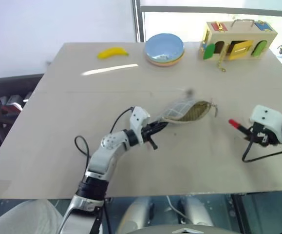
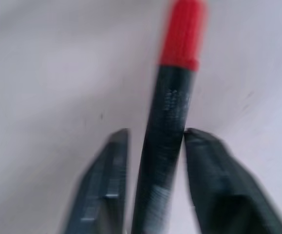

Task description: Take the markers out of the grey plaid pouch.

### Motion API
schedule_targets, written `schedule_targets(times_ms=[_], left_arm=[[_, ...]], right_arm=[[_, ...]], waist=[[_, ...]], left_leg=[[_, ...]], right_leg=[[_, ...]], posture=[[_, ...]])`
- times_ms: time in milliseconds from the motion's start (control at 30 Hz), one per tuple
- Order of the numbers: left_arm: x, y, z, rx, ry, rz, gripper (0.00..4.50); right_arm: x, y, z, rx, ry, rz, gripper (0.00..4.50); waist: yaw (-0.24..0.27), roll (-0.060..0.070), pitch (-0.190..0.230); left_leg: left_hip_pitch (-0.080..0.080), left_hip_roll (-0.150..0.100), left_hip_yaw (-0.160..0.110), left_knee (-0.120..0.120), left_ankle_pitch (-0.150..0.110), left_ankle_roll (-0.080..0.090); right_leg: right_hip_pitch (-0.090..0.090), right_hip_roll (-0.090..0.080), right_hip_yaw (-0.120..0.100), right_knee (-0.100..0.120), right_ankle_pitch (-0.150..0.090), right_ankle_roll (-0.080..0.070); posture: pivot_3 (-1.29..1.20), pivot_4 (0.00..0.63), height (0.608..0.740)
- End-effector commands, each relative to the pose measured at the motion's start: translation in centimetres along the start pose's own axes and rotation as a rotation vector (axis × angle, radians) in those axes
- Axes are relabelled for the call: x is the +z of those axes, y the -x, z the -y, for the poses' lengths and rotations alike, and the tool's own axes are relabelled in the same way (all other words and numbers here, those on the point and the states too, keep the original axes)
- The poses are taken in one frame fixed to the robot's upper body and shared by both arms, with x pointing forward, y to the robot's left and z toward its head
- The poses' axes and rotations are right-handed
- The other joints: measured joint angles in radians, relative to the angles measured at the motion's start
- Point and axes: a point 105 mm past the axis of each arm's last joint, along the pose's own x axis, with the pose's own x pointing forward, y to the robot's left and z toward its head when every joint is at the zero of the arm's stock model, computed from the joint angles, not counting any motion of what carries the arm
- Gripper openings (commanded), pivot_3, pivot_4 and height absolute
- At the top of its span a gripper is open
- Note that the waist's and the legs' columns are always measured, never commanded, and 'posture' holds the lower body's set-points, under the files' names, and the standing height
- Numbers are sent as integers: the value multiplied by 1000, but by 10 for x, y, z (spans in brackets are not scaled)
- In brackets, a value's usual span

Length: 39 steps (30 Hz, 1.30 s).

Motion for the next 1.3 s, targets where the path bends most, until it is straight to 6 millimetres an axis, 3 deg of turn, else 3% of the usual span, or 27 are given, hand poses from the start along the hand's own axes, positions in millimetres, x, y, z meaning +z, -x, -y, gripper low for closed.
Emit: schedule_targets(times_ms=[33, 67, 133, 333, 433, 633, 667, 800, 933, 1033, 1133, 1233, 1300], left_arm=[[15, 2, 3, -19, -21, 41, 0], [15, 2, 3, -19, -18, 41, 0], [16, 3, 3, -25, -11, 41, 0], [30, 6, 5, -48, 84, 73, 0], [36, 6, 4, -48, 118, 89, 0], [40, 5, 9, -73, 146, 92, 0], [40, 5, 10, -79, 144, 90, 0], [41, 4, 15, -105, 148, 91, 0], [40, 5, 25, -157, 151, 87, 0], [40, 6, 35, -208, 161, 82, 0], [42, 9, 41, -239, 180, 82, 0], [48, 15, 46, -286, 268, 94, 0], [53, 19, 51, -332, 328, 98, 0]], right_arm=[[11, 1, 6, -54, 11, 53, 3789], [14, 2, 6, -55, 8, 70, 4113], [27, 7, 10, -79, 15, 125, 4113], [105, 37, 10, -118, 112, 405, 4113], [134, 43, 1, -91, 145, 500, 3299], [151, 31, -1, -60, 172, 528, 301], [156, 28, -2, -49, 169, 544, 63], [167, 16, -4, -11, 163, 576, 63], [163, -3, -3, 0, 201, 525, 63], [143, -18, -5, 30, 272, 400, 63], [124, -20, -12, 97, 344, 311, 63], [118, -3, -29, 205, 433, 257, 866], [122, 9, -38, 247, 488, 245, 1813]], waist=[[0, 0, 0], [1, 0, 0], [1, 0, 0], [0, 1, 0], [2, 0, 1], [3, 0, 1], [1, 0, 1], [-5, 0, 1], [0, 0, 1], [0, 0, 1], [1, 0, 1], [-1, 1, 2], [-5, 1, 2]], left_leg=[[0, 0, 0, 0, 0, 0], [0, 0, 1, 0, 0, 0], [0, 0, 0, 1, 0, 0], [0, 0, 0, 0, 0, 0], [0, 0, 0, 1, 0, 0], [-1, -1, -1, 1, 0, 0], [-1, -1, -1, 1, 0, 0], [0, 0, -1, 0, 0, 0], [0, -1, -1, 1, 0, 0], [-1, -1, -1, 1, 0, 0], [-1, -1, -1, 0, 0, 0], [-1, -1, -1, 1, 0, 0], [-1, 0, -1, 0, 0, 0]], right_leg=[[0, 0, 0, 0, 0, 0], [0, 0, 1, 0, 0, 0], [0, 0, 0, 0, 0, 0], [0, 0, 0, 0, 0, 0], [0, 0, 0, 0, 0, 0], [0, -1, -1, -1, 0, 0], [0, -1, -1, -1, 0, 0], [0, 0, 0, 0, 0, 0], [0, 0, 0, 0, 0, 0], [0, 0, 0, -1, 0, 0], [0, 0, -1, -1, 0, 0], [0, 0, -1, -1, 0, 0], [0, 0, 0, 0, 0, 0]], posture=[[0, 150, 740], [0, 150, 740], [0, 150, 740], [0, 150, 740], [0, 150, 740], [0, 150, 740], [0, 150, 740], [0, 150, 740], [0, 150, 740], [0, 150, 740], [0, 150, 740], [0, 150, 740], [0, 150, 740]])
